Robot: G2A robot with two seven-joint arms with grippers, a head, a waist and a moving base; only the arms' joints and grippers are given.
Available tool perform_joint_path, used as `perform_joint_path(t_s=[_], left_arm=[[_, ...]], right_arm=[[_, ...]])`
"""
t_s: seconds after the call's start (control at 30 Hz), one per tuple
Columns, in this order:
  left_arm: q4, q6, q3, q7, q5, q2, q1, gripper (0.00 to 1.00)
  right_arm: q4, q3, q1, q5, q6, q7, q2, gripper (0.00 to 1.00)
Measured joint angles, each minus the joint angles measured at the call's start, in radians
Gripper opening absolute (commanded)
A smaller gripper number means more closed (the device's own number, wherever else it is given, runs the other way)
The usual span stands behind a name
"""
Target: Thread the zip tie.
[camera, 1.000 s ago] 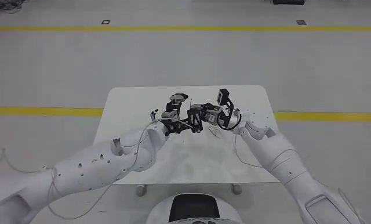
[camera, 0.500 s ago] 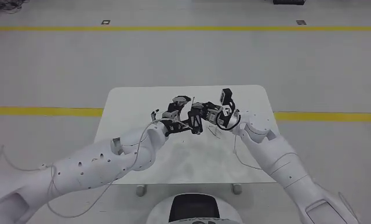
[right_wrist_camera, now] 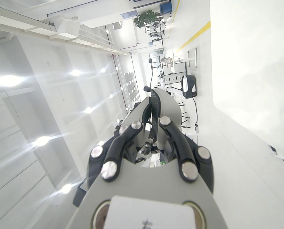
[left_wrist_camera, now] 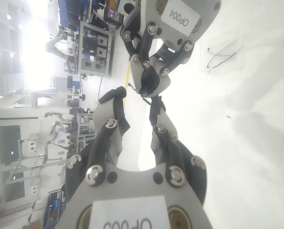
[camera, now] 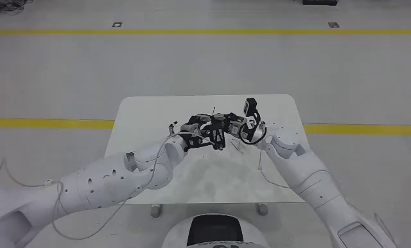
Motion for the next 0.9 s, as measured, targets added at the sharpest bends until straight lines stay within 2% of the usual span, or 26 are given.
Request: perform_joint_path(t_s=[0.17, 0.27, 0.57, 0.9], left_arm=[[0.002, 0.002, 0.000, -0.002, 0.000, -0.001, 0.001, 0.18], [0.004, 0.005, 0.000, -0.002, 0.000, -0.001, -0.001, 0.22], [0.006, -0.001, 0.000, -0.003, 0.000, -0.003, 0.000, 0.13], [0.005, -0.018, 0.000, -0.016, 0.000, -0.009, 0.000, 0.12]], right_arm=[[0.005, 0.001, 0.002, -0.007, 0.004, -0.005, -0.004, 0.00], [0.009, 0.001, 0.002, -0.011, 0.007, -0.010, -0.006, 0.00], [0.010, 0.006, 0.000, -0.014, 0.005, -0.004, -0.012, 0.00], [0.002, 0.014, -0.009, -0.028, 0.005, 0.008, -0.015, 0.00]])
